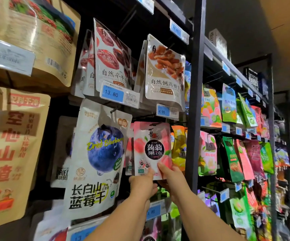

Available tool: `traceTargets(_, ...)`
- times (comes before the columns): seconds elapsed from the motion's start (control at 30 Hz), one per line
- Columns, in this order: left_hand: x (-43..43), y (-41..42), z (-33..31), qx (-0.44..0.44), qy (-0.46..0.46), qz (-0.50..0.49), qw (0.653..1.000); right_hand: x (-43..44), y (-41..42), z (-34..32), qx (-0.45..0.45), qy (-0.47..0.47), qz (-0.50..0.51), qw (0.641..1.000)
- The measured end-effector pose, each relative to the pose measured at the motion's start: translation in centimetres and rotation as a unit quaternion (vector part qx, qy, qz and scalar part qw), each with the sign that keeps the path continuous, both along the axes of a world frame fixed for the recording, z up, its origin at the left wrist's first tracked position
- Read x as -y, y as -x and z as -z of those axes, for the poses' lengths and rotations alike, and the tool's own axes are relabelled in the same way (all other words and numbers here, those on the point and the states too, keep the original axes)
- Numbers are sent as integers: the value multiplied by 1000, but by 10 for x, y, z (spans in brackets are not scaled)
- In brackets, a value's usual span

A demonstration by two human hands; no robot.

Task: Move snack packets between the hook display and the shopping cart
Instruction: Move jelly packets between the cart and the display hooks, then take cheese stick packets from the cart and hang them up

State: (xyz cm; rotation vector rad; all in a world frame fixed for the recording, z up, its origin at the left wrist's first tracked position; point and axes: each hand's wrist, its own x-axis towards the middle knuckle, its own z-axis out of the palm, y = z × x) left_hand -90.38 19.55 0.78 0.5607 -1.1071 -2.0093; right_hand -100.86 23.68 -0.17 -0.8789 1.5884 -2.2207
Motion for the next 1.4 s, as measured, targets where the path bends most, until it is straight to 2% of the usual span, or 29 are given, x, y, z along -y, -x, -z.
traceTargets(0.03, 1, 0, 0, 7, 2, -12, 1000, 1, -1, 2, -5, -12, 12, 1000)
traceTargets(0.17, 6, -4, 5, 138, 134, -83, 978, -5, -11, 4, -43, -51, 86, 994)
traceTargets(0.3, 2, -12, 13, 153, 178, -79, 969, -23, -25, 9, -106, -77, 151, 980)
traceTargets(0.37, -5, -18, 20, 161, 227, -108, 954, -34, -34, 14, -132, -83, 167, 974)
traceTargets(0.5, -34, -35, 42, 145, 390, -218, 883, -57, -52, 34, -155, -42, 198, 967)
traceTargets(0.57, -48, -36, 59, 125, 454, -233, 851, -69, -58, 52, -156, -27, 212, 964)
traceTargets(0.63, -61, -34, 81, 94, 485, -207, 845, -88, -63, 77, -154, -28, 216, 964)
traceTargets(0.7, -75, -28, 110, 94, 489, -151, 854, -114, -64, 107, -146, -49, 223, 963)
traceTargets(0.83, -122, -18, 197, 153, 468, 3, 870, -176, -57, 193, -45, -113, 274, 954)
traceTargets(0.93, -166, -17, 269, 243, 448, 108, 853, -230, -64, 258, 24, -172, 295, 940)
traceTargets(1.07, -221, -27, 341, 316, 479, 243, 782, -303, -88, 321, 80, -269, 320, 905)
traceTargets(1.23, -269, -52, 401, 386, 544, 384, 638, -387, -132, 376, 152, -335, 345, 863)
traceTargets(1.33, -281, -70, 428, 406, 565, 434, 572, -436, -160, 409, 197, -368, 340, 843)
traceTargets(1.37, -283, -74, 436, 410, 606, 431, 529, -450, -169, 419, 212, -383, 336, 834)
traceTargets(1.4, -286, -79, 440, 401, 672, 415, 464, -464, -177, 430, 225, -397, 332, 826)
